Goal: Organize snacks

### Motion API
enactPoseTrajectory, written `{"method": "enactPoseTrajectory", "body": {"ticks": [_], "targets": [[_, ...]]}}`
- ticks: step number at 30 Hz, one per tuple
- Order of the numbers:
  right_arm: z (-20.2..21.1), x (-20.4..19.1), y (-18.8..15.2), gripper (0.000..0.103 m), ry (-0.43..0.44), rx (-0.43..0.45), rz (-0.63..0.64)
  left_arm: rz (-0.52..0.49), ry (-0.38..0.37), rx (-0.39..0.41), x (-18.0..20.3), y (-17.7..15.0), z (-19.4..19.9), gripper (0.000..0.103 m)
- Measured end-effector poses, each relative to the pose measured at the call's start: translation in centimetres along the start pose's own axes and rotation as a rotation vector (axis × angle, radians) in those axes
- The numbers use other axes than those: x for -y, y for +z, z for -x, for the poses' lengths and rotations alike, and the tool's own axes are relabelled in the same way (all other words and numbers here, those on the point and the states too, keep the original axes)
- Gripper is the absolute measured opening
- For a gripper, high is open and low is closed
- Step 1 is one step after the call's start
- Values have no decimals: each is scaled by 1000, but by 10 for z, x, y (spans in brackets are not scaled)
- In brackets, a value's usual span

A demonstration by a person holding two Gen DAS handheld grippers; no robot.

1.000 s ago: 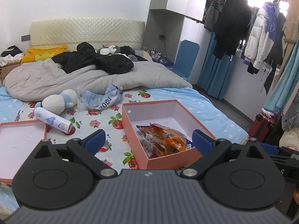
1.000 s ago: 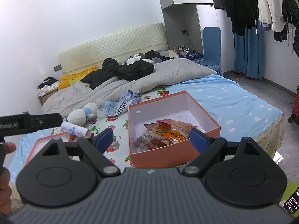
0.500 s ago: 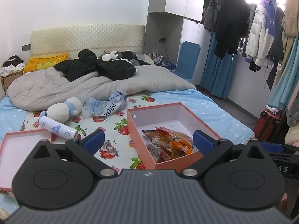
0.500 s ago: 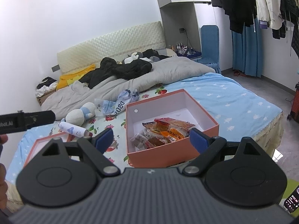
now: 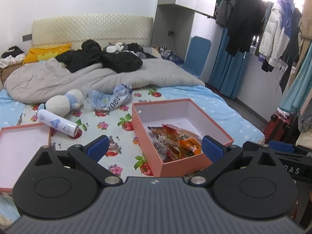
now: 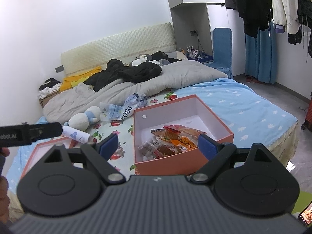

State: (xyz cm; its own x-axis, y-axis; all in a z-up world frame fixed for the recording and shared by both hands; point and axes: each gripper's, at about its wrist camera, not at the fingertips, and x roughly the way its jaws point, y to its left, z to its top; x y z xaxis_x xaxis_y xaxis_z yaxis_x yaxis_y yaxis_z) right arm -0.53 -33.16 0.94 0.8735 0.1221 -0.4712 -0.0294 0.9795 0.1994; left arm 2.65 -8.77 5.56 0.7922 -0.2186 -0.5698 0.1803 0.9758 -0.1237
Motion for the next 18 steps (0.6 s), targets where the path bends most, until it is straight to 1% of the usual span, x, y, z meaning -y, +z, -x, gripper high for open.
{"method": "enactPoseTrajectory", "body": {"ticks": [5,12,18], "targets": [[-7,1,2,90,-8,4,-8,-9,4,-19,-1,1,-13,102],[-13,1,3,90,-8,-2,-8,11,2,-16,-6,5,-19,103],[-17,3,4,90,-16,-7,-9,10,0,-37,-5,3,-26,103]]}}
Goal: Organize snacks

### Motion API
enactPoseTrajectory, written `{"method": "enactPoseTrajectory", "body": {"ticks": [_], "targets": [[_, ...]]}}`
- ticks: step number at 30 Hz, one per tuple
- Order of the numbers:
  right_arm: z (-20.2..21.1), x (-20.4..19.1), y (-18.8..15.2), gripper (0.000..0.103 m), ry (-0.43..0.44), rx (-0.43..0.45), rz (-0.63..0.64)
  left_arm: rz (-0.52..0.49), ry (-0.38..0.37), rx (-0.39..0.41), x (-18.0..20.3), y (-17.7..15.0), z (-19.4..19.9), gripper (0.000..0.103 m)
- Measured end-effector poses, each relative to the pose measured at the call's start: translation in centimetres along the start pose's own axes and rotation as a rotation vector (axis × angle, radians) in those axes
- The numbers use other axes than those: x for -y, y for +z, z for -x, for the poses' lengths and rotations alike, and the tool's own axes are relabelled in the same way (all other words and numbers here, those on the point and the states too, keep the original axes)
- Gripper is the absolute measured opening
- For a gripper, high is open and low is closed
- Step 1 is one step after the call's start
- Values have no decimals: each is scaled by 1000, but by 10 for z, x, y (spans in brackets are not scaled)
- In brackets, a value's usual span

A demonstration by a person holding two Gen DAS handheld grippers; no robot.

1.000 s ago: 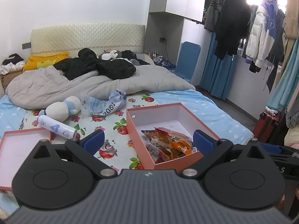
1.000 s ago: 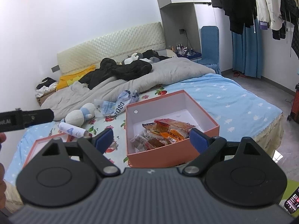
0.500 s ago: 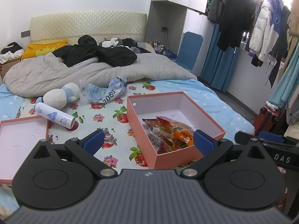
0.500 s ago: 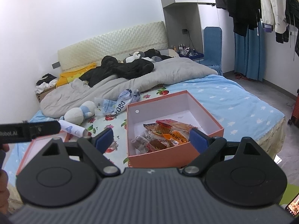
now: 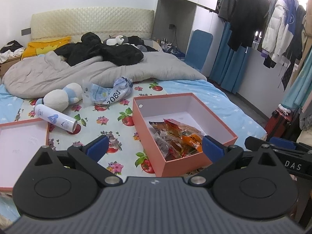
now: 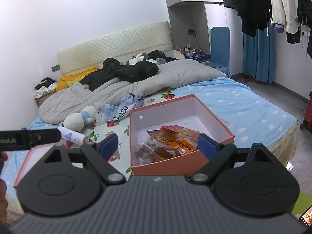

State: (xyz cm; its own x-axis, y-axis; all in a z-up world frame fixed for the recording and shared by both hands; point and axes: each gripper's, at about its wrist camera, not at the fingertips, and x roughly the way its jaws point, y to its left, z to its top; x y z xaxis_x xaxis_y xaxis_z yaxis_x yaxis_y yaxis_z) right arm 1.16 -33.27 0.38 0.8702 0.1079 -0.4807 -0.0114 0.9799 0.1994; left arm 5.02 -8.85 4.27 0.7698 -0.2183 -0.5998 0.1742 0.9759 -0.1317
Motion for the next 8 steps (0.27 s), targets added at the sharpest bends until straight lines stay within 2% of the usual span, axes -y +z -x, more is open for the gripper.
{"method": "enactPoseTrajectory", "body": {"ticks": [8], "targets": [[0,0,0,90,-4,2,0,-4,-9,0,3,0,-4,103]]}}
